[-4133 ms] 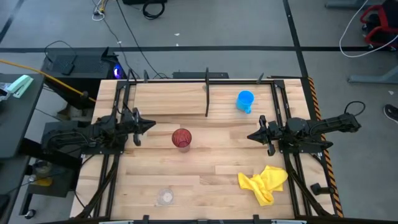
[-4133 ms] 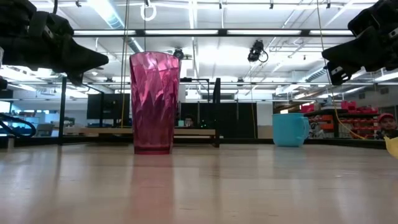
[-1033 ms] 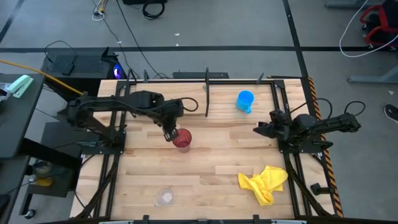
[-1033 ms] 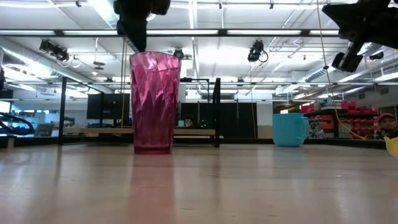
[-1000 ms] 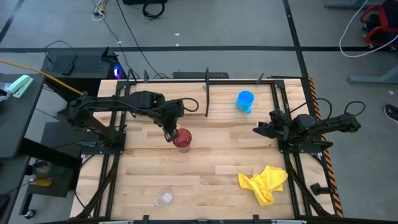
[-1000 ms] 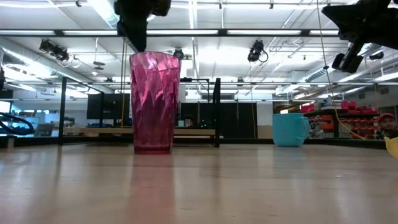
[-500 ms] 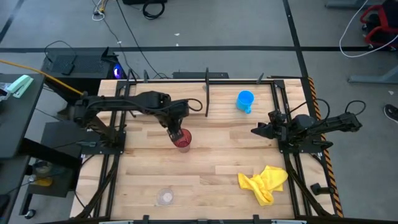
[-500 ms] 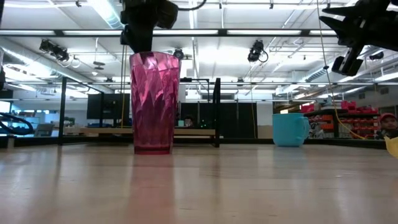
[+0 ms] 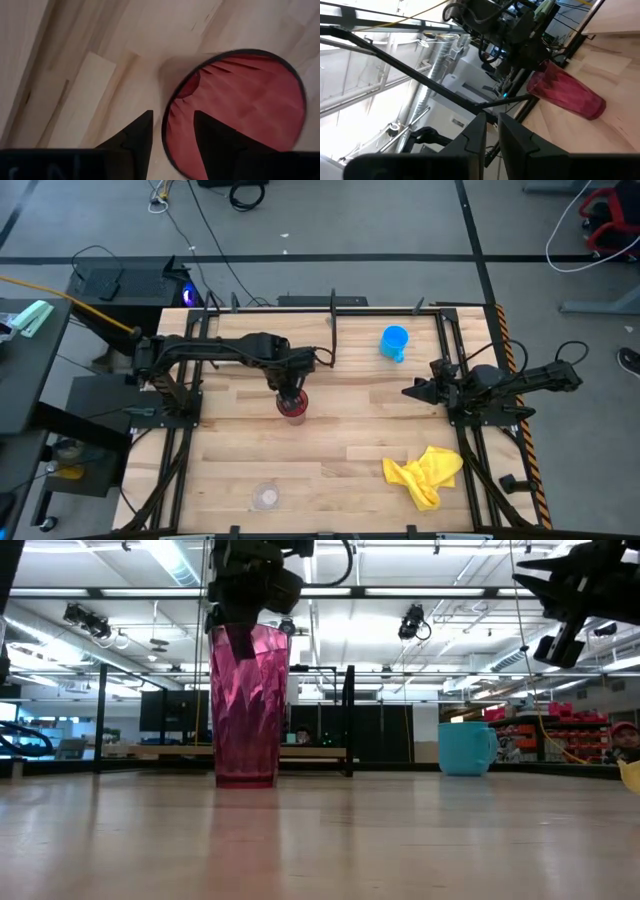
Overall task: Stack small to large cups/mugs on shelf
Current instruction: Put the red cup on the shelf
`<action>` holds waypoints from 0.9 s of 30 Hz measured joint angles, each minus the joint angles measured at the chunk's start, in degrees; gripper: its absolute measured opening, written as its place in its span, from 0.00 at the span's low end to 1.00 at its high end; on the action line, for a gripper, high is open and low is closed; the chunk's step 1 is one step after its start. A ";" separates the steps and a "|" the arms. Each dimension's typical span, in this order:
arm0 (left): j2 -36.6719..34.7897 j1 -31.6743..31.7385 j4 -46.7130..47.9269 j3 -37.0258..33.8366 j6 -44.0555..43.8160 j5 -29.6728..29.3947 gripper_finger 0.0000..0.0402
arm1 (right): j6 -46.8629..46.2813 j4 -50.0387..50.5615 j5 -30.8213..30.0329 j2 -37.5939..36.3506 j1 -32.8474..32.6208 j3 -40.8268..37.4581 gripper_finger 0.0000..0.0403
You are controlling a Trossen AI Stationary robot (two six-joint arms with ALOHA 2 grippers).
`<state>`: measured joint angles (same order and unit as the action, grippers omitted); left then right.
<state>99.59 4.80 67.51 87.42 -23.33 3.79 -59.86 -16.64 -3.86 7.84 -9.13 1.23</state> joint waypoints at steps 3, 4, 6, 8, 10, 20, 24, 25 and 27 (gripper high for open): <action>0.27 0.31 -0.25 0.01 0.00 -0.57 0.37 | -0.01 0.43 0.00 0.11 -0.01 0.00 0.14; 0.35 0.46 -0.60 0.03 0.02 -1.17 0.36 | 0.00 0.49 0.02 0.11 -0.01 0.00 0.14; 0.49 0.58 -0.26 -0.02 0.01 -2.52 0.34 | 0.00 0.56 0.00 0.23 -0.01 0.00 0.14; 0.39 0.83 -0.48 -0.01 0.00 -3.34 0.31 | 0.00 0.88 0.02 0.35 0.00 0.00 0.14; 0.40 1.16 -0.40 0.00 -0.02 -3.59 0.28 | 0.00 0.76 0.02 0.50 0.00 0.00 0.14; 0.38 2.19 -0.46 0.02 -0.49 -3.69 0.03 | 0.00 0.80 0.02 0.57 0.00 0.00 0.14; 0.37 2.19 -0.36 0.00 -0.39 -3.73 0.07 | 0.69 0.80 0.02 0.59 0.00 0.00 0.14; 0.37 2.19 -0.29 0.00 -0.13 -3.75 0.07 | 1.11 0.80 0.02 0.59 -0.02 0.00 0.14; 0.36 2.17 -0.20 0.00 0.00 -3.77 0.07 | 1.50 0.80 0.02 0.59 -0.02 0.00 0.14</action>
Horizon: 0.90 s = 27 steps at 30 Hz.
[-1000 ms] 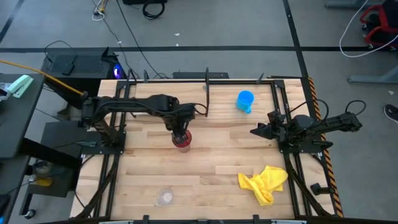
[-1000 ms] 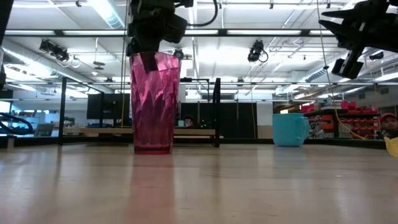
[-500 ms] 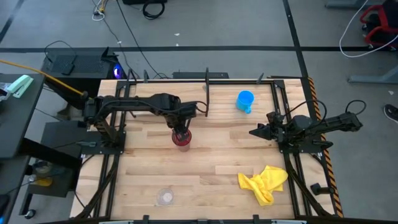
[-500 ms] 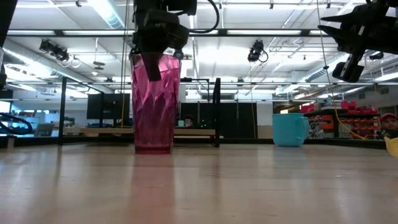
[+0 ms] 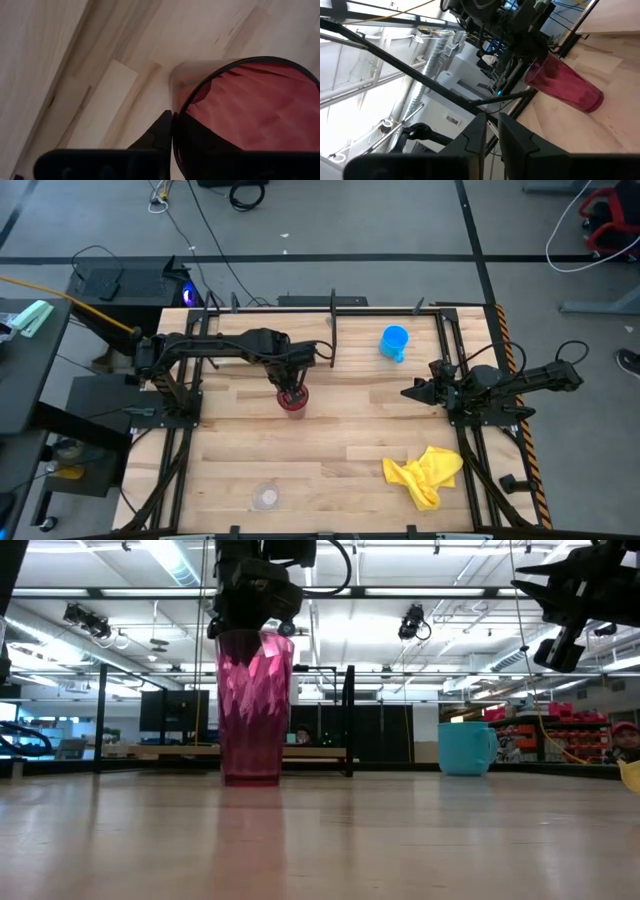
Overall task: Stack small to large cups/mugs on shelf
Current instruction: Put the red cup on the shelf
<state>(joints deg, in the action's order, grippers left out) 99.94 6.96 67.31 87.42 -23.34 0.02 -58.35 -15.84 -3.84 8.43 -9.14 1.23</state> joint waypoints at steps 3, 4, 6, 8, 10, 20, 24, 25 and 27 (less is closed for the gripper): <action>0.02 0.00 2.41 1.06 0.24 -0.08 0.03 | 0.00 0.00 -0.01 0.00 0.02 0.00 0.14; 0.00 0.00 3.67 1.76 0.39 -0.25 0.03 | 0.02 0.00 -0.01 0.00 0.00 0.00 0.14; 0.00 0.00 5.70 3.78 0.42 -1.02 0.04 | 0.00 0.00 -0.02 0.00 0.00 0.00 0.14; 0.01 -0.02 9.64 6.89 0.51 -2.99 0.04 | 0.02 -0.02 -0.02 0.00 0.00 0.00 0.14; 0.00 0.02 13.50 10.61 0.66 -5.01 0.03 | 0.00 -0.02 -0.02 0.00 0.00 0.00 0.14; -0.93 5.13 22.68 27.38 1.69 -11.93 0.03 | -0.28 -0.04 -0.02 0.02 0.00 0.00 0.14; -1.97 11.12 22.56 29.44 1.53 -12.03 0.03 | -2.06 -0.11 -0.02 0.04 0.00 0.00 0.14; -2.05 12.69 22.89 29.42 1.57 -12.05 0.03 | -2.27 -0.13 -0.02 0.09 0.00 0.00 0.14; -2.10 15.92 22.71 29.42 2.00 -12.07 0.03 | -2.99 -0.14 -0.02 0.09 0.01 0.00 0.14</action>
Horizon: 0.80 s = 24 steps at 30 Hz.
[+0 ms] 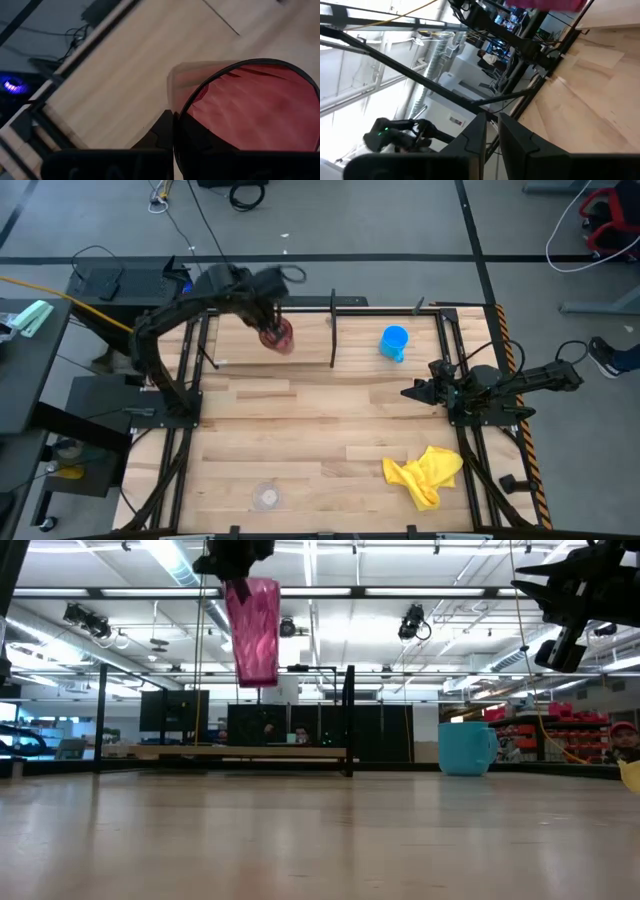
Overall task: Stack small to large cups/mugs on shelf
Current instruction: Put the red cup on the shelf
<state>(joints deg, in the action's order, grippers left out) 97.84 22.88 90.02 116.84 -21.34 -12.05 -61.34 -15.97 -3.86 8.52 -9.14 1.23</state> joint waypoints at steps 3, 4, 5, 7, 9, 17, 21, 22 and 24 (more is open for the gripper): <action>0.00 4.77 0.05 -0.04 1.82 0.03 0.03 | -0.41 0.01 -0.04 0.02 0.01 0.00 0.14; 0.00 6.39 0.01 -0.04 2.53 0.09 0.03 | -0.42 -0.01 -0.15 0.02 -0.01 0.00 0.14; 0.00 7.97 0.01 -0.04 3.09 0.25 0.03 | -0.43 -0.02 -0.32 0.02 0.01 0.00 0.14; 0.00 11.06 0.02 -0.04 3.92 0.29 0.03 | -0.44 -0.01 -0.97 0.03 0.00 0.00 0.14; 0.00 14.15 0.02 -0.04 4.04 0.30 0.03 | -0.44 -0.01 -1.72 0.02 0.01 0.00 0.14; -0.02 23.99 0.04 -1.89 5.22 4.66 0.03 | -0.63 0.01 -4.02 0.04 -0.01 0.00 0.14; -0.65 27.51 0.00 -6.76 5.11 7.41 0.03 | -0.65 0.01 -6.33 0.04 0.01 0.00 0.14; -1.07 28.18 -0.06 -8.32 5.07 8.02 0.03 | -0.64 -0.01 -6.68 0.04 -0.01 0.00 0.14; -2.02 29.09 0.07 -11.38 4.61 8.44 0.03 | -0.61 0.01 -6.86 0.04 0.01 0.00 0.14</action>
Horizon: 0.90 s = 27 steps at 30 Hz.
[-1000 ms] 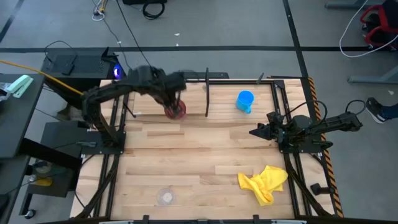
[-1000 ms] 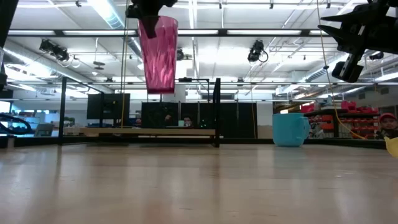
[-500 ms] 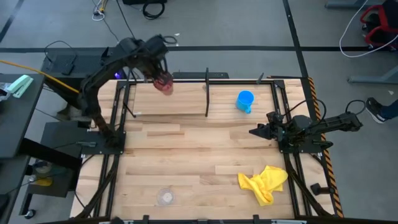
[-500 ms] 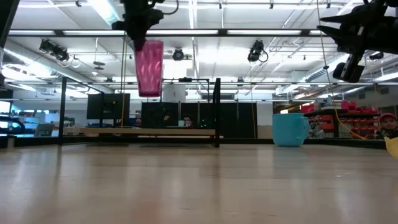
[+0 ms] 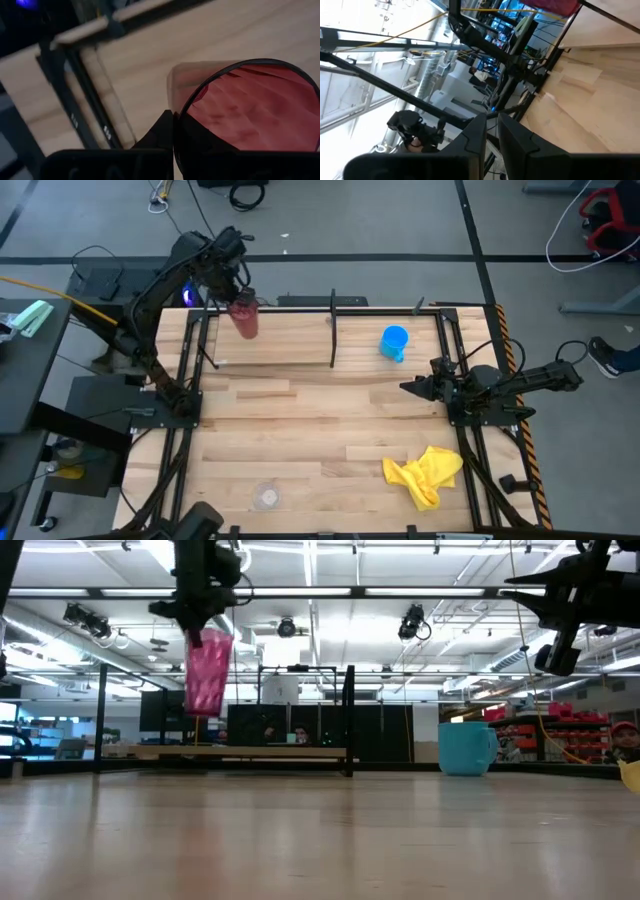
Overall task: Stack small to large cups/mugs on shelf
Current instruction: Put the red cup on the shelf
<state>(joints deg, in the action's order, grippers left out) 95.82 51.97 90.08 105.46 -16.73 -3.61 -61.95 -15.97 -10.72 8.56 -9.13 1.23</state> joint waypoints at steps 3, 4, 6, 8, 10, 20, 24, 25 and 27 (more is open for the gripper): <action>-1.91 1.54 -0.04 -4.28 -0.63 0.24 0.03 | 0.02 0.00 -0.03 0.00 -0.02 0.00 0.14; -2.68 2.08 -0.05 -5.51 -0.64 0.34 0.03 | 0.04 0.02 -0.23 0.00 -0.02 0.00 0.14; -4.28 3.43 -0.10 -8.31 -0.64 0.33 0.03 | 0.11 0.01 -0.65 0.00 -0.01 0.00 0.14; -5.73 4.91 0.00 -10.93 -0.64 -0.15 0.03 | 0.14 0.02 -1.14 0.00 -0.01 0.00 0.14; -6.68 6.20 -0.03 -12.75 -0.60 -1.01 0.03 | 0.15 0.02 -1.27 0.00 -0.01 0.00 0.14; -7.03 8.17 -3.65 -15.02 1.98 -1.61 0.03 | 0.79 0.02 -1.49 0.14 -0.02 0.00 0.14; -7.03 8.20 -5.79 -15.02 2.31 0.19 0.03 | 1.03 -0.05 -2.03 0.50 0.00 0.00 0.14; -7.03 8.21 -6.37 -15.02 2.33 0.50 0.03 | 1.07 0.11 -2.32 0.55 -0.01 0.00 0.14; -6.99 8.19 -7.31 -15.02 2.38 0.88 0.03 | 1.21 -0.07 -2.80 0.85 0.00 0.00 0.14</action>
<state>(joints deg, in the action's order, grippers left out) 88.83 60.16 82.78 90.43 -14.35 -2.73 -60.74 -16.03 -13.52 9.41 -9.13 1.23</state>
